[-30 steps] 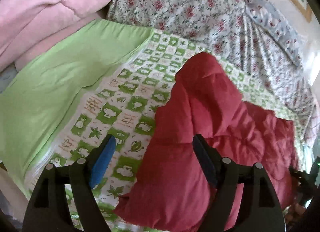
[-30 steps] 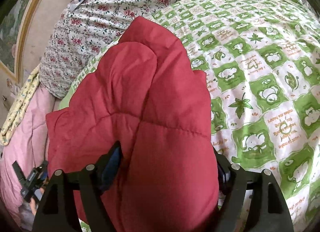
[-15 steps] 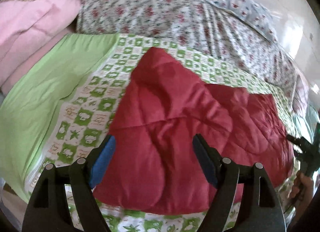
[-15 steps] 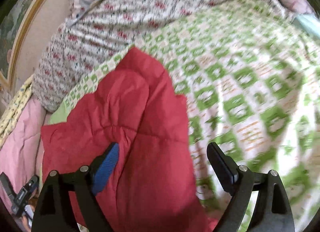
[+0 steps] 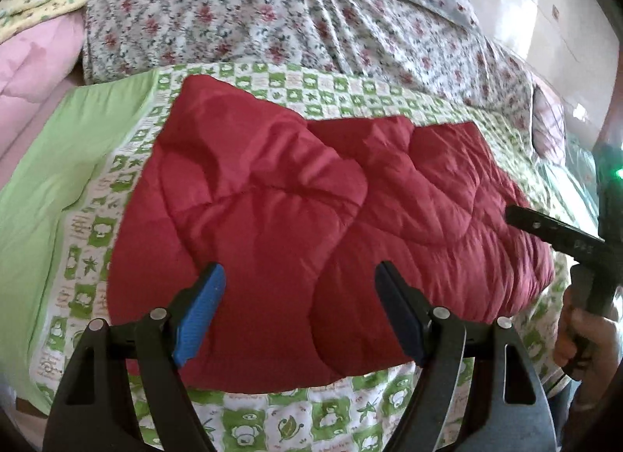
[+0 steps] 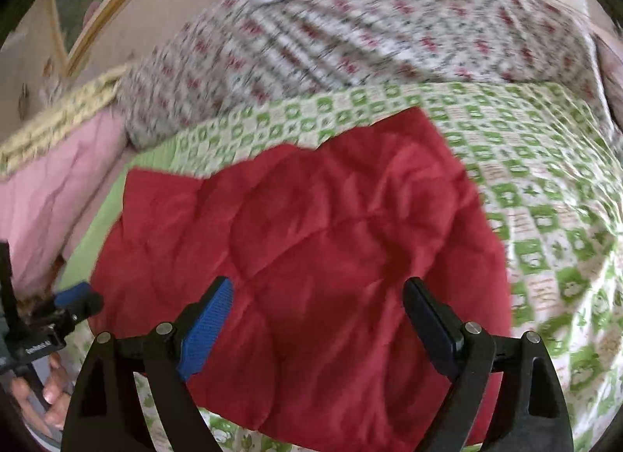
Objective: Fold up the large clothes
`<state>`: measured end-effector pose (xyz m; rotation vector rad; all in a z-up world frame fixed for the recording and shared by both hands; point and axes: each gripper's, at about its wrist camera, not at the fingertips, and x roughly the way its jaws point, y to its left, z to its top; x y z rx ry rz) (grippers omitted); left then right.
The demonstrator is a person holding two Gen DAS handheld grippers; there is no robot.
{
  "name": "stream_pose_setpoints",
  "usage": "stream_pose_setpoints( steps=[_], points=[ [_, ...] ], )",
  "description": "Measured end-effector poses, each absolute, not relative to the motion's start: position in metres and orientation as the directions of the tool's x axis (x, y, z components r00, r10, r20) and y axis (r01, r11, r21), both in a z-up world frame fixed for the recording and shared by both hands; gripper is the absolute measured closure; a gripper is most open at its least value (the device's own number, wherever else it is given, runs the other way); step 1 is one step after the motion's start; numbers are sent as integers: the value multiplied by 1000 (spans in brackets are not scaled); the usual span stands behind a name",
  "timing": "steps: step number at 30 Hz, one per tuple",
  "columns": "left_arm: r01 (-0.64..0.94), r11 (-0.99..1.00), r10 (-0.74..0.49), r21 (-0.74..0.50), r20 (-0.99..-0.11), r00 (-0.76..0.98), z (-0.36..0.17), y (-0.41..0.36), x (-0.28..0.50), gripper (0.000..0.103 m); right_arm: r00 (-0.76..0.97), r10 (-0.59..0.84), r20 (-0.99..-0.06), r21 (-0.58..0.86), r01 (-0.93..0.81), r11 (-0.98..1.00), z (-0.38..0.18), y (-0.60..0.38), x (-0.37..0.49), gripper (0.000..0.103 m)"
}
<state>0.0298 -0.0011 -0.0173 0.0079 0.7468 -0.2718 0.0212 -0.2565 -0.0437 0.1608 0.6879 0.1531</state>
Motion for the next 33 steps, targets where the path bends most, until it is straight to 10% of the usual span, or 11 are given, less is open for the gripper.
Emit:
stream_pose_setpoints(
  steps=[33],
  points=[
    [56,996,-93,-74,-766,636,-76,13,164,22,704,75,-707,176,72,982,-77,-280,128,13]
  ],
)
